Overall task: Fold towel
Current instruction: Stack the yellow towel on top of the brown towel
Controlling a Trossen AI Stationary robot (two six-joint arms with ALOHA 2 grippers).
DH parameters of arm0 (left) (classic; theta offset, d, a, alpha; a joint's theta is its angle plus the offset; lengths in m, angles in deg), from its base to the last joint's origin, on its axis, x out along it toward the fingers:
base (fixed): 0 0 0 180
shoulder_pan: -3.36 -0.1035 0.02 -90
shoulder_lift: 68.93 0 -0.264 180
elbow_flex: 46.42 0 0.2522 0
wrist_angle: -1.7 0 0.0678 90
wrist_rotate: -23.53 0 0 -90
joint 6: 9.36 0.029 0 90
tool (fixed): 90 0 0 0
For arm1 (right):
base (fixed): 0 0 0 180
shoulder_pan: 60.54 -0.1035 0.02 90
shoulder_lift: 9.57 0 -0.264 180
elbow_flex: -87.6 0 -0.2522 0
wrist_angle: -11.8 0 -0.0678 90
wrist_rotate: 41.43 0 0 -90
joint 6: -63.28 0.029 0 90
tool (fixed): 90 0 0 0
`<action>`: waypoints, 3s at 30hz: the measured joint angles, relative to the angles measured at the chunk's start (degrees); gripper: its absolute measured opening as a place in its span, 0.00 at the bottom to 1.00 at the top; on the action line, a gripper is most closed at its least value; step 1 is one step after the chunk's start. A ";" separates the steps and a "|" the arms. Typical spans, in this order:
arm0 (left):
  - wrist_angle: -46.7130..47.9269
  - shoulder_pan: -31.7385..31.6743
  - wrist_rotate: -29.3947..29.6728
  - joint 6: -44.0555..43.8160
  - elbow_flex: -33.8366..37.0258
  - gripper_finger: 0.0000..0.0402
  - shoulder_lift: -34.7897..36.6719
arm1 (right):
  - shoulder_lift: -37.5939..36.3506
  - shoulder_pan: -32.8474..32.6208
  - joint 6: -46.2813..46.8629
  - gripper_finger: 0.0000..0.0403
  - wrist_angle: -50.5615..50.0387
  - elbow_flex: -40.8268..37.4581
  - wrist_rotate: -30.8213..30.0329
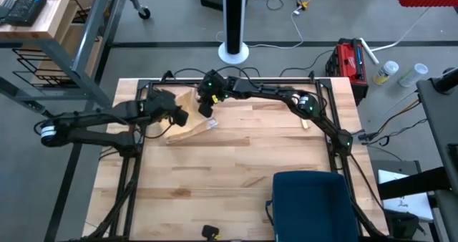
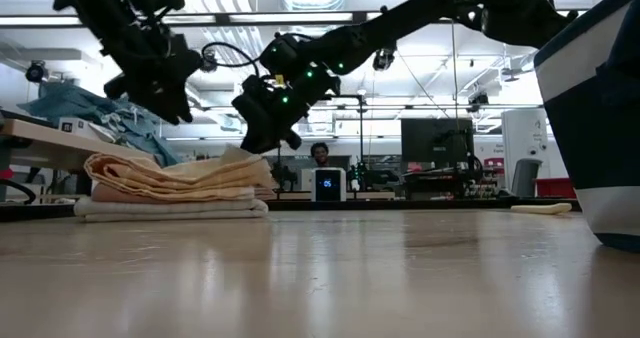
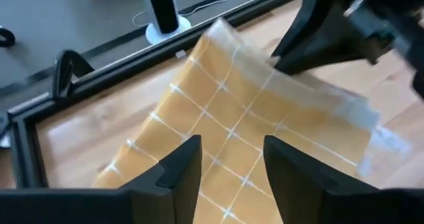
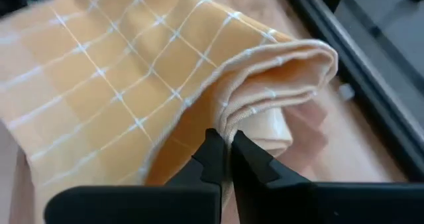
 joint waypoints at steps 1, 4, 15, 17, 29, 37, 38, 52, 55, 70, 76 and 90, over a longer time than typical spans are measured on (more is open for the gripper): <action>-0.75 0.00 -0.04 -0.56 1.02 0.38 0.55 | -0.08 0.00 -0.10 0.01 -0.11 0.27 0.00; -1.09 0.00 -0.04 -1.62 3.94 0.35 0.98 | -0.11 0.00 -0.12 0.01 -0.43 0.63 -0.03; -4.17 0.00 -1.29 -4.29 10.11 0.28 -4.98 | -0.11 0.07 -1.67 0.12 -6.92 0.76 -10.61; -2.65 0.00 -1.28 -4.35 9.94 0.27 -6.23 | -0.11 0.35 -1.64 0.15 -12.08 2.19 -11.91; 21.72 -0.15 -1.13 -17.88 6.25 0.20 -5.33 | -0.11 -0.04 -1.66 0.32 -21.50 5.88 -5.43; 17.59 3.28 -9.51 -10.14 1.86 0.19 -1.49 | -0.11 0.44 -2.54 0.40 -25.20 5.86 -3.50; 15.71 4.23 -10.03 -8.34 1.85 0.19 -1.38 | -0.11 0.66 -2.56 0.41 -25.33 5.86 -3.48; 10.89 17.14 -4.25 -0.24 3.82 0.50 -10.00 | -1.70 4.15 -2.88 0.57 -27.07 2.86 16.37; 10.76 18.25 -3.65 3.05 3.84 0.55 -12.25 | -1.70 3.37 -3.11 0.59 -26.40 2.09 15.46; 10.83 18.62 -1.13 2.58 4.25 0.20 -18.28 | -1.95 2.23 -1.06 0.59 -23.45 1.16 15.39; 14.13 18.69 -0.12 -2.17 2.72 0.05 -16.52 | -1.95 2.21 -0.90 0.56 -23.08 1.11 15.43; 21.90 21.17 -2.48 -8.02 2.07 0.01 -12.95 | -1.95 0.79 -0.01 0.59 -22.92 1.09 15.52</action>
